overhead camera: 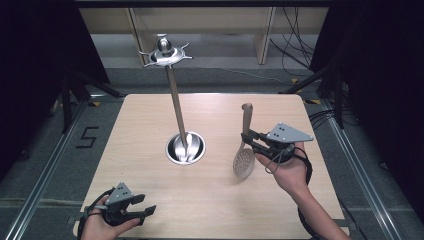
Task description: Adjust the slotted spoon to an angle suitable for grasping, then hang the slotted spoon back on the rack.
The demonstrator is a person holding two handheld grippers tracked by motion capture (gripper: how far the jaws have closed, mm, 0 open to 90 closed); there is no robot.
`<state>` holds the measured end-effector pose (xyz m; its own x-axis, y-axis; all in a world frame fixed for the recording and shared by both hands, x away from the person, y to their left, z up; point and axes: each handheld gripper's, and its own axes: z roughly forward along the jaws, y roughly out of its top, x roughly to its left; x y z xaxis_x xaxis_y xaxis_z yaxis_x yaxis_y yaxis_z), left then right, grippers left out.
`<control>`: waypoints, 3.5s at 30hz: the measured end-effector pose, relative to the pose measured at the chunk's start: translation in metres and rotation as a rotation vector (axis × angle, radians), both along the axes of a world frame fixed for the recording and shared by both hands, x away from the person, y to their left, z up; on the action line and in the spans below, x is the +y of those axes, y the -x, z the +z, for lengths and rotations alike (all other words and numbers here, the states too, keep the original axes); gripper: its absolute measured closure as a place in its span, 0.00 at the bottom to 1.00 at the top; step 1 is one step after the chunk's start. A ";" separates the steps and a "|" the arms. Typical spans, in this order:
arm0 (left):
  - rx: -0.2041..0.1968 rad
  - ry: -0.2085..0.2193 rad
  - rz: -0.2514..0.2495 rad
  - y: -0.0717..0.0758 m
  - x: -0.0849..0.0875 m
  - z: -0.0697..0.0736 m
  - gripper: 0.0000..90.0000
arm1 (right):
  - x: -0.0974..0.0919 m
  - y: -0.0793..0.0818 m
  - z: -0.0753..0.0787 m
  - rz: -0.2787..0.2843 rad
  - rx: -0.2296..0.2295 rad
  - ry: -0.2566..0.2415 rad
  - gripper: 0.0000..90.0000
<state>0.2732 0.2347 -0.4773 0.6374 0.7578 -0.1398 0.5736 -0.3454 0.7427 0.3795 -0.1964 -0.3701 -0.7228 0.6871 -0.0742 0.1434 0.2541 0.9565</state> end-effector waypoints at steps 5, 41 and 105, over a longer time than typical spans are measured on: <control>0.006 0.005 0.011 0.000 0.000 0.000 0.46 | 0.002 -0.002 0.006 0.004 -0.038 0.010 0.84; -0.027 0.003 -0.007 0.000 -0.003 0.003 0.45 | 0.015 -0.001 0.021 -0.009 -0.033 -0.064 0.84; -0.084 0.064 0.077 0.001 0.005 0.010 0.45 | 0.037 -0.028 0.045 0.071 -0.006 -0.072 0.84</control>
